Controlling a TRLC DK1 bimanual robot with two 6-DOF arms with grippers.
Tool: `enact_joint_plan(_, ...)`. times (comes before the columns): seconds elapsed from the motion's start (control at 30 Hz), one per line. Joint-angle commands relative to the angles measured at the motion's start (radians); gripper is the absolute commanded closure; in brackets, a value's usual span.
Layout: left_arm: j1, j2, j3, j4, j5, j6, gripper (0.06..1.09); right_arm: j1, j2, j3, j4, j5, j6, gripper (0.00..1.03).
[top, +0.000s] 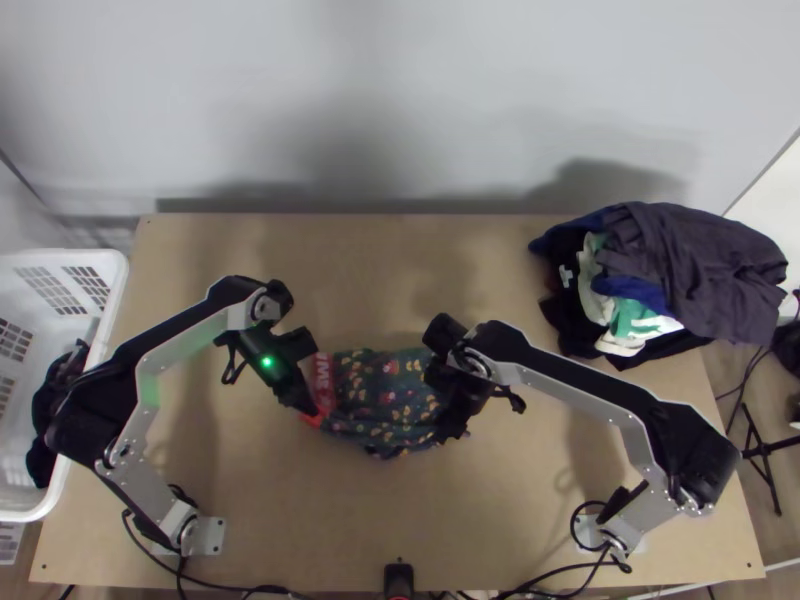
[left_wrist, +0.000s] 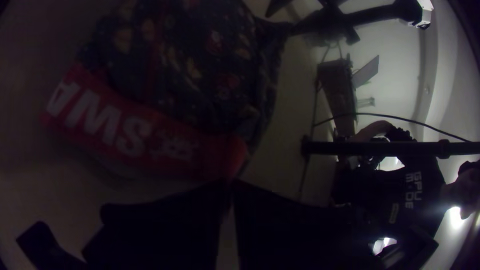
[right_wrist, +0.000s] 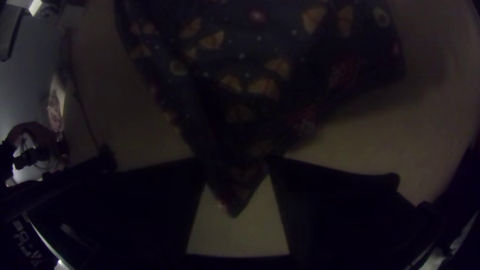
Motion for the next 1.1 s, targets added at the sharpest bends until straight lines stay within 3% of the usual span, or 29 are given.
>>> enact_joint_plan(0.0,-0.011,0.004,-0.005,-0.044,0.011,0.011,0.1,-0.012,0.005,0.011,-0.036,0.0,0.0,0.3)
enact_joint_plan(0.17,-0.007,-0.037,-0.02,-0.057,0.011,0.014,0.1,0.007,-0.023,0.021,-0.101,0.0,-0.023,0.04)
enact_joint_plan(0.4,0.027,-0.108,0.024,-0.09,0.014,-0.004,0.1,0.01,-0.087,0.037,-0.148,0.0,-0.054,0.04)
enact_joint_plan(0.53,0.05,-0.093,0.107,-0.049,0.014,-0.119,0.1,-0.122,-0.107,0.066,-0.153,-0.006,-0.032,0.04)
enact_joint_plan(0.7,0.061,-0.021,0.182,-0.07,0.046,-0.16,0.1,-0.352,-0.047,0.121,-0.153,-0.184,0.017,0.06)
enact_joint_plan(0.77,0.053,-0.011,0.19,-0.07,0.058,-0.162,0.11,-0.408,-0.006,0.149,-0.153,-0.204,0.032,0.07)
enact_joint_plan(0.9,0.055,0.019,0.212,-0.073,0.064,-0.188,0.1,-0.46,0.045,0.172,-0.153,-0.288,0.043,0.07)
enact_joint_plan(1.07,0.064,0.021,0.222,-0.011,0.021,-0.213,0.1,-0.412,0.048,0.218,-0.151,-0.273,0.032,0.07)
